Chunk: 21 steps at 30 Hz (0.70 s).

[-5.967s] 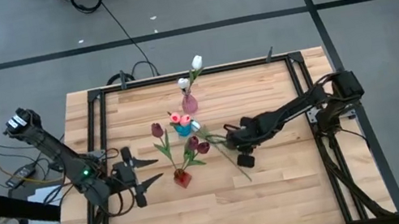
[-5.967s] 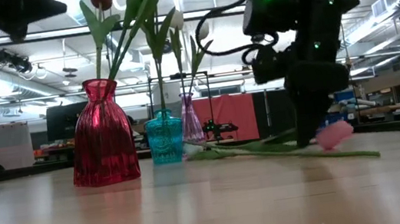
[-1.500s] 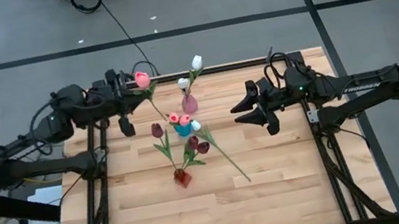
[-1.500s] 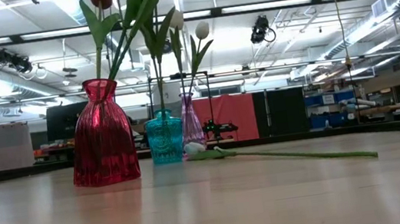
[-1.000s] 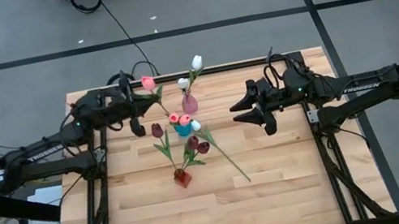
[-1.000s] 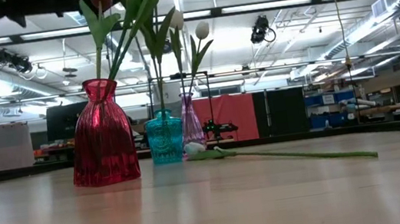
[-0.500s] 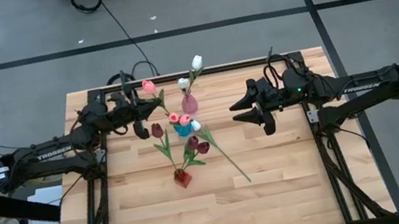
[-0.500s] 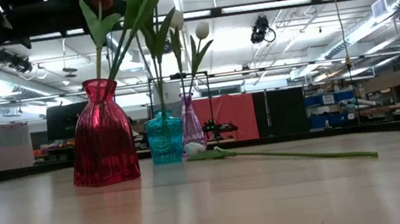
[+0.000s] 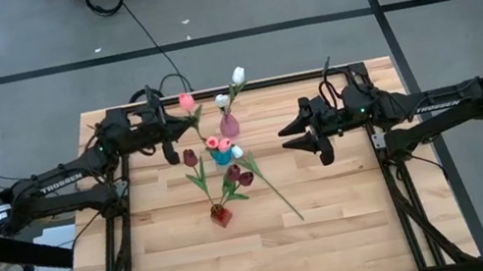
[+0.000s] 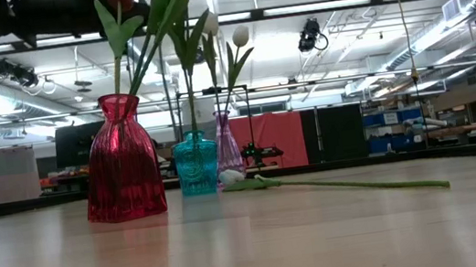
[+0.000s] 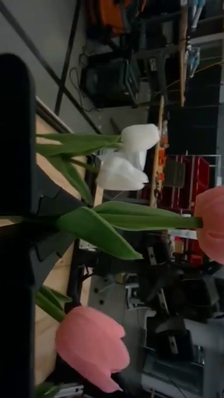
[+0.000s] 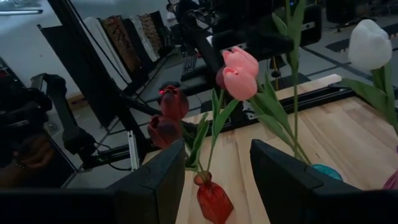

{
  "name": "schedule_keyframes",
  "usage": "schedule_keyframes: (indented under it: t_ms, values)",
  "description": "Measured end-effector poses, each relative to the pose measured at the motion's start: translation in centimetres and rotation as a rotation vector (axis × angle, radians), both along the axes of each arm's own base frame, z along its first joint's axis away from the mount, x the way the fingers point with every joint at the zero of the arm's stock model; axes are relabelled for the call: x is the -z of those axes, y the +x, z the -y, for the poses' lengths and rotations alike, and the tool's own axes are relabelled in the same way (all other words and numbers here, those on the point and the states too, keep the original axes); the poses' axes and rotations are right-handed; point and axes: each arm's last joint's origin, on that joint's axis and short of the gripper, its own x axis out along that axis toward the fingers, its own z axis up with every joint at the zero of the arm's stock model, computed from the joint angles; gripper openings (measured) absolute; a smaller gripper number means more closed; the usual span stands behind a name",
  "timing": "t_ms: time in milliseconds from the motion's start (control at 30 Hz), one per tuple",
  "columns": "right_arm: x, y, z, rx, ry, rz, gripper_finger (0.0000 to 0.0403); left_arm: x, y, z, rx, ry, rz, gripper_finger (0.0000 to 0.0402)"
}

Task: Sort flowers into vase by color
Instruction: Put the pink flower into the blue vase

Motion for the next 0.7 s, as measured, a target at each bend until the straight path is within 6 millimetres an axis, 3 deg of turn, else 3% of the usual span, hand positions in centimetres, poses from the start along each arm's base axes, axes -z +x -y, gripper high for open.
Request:
schedule_keyframes:
  t_ms: [700]
  values:
    - [0.0, 0.0, 0.0, 0.032, -0.008, 0.0, 0.0192, -1.1, -0.7, -1.3, -0.07, 0.006, 0.09, 0.0006]
